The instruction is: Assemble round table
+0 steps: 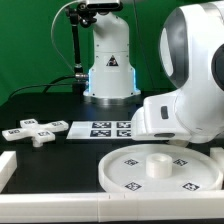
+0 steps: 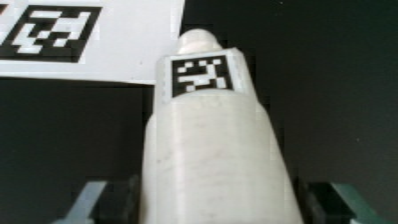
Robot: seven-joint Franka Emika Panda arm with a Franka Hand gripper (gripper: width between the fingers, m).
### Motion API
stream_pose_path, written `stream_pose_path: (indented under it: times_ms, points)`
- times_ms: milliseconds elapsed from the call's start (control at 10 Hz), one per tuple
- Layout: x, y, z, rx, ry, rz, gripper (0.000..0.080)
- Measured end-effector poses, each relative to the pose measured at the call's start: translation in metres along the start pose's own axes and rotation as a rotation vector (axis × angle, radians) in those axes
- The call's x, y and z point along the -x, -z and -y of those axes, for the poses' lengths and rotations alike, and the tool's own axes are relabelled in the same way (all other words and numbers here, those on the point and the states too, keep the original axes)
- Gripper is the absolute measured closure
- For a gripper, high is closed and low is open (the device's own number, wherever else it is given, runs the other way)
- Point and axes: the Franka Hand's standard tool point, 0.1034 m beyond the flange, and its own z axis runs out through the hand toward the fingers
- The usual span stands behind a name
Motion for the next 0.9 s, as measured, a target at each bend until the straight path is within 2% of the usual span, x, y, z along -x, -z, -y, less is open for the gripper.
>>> stream_pose_path:
  times_ms: [100,400,600,700,800,900]
  points:
    - [0.000,0.000,0.000,0.000,0.000,0.001,0.0392]
    - [0.001,0.002,0.000,0.001,0.004,-0.001,0.0392]
    - [0.010,0.026,-0.002,0.015,0.067,-0.040,0.0392]
    - [0.020,0.040,-0.006,0.016,0.101,-0.039,0.0392]
    - [0.025,0.055,-0.011,0.012,0.120,-0.058,0.0390]
    - [0.026,0.063,-0.013,0.011,0.121,-0.079,0.0390]
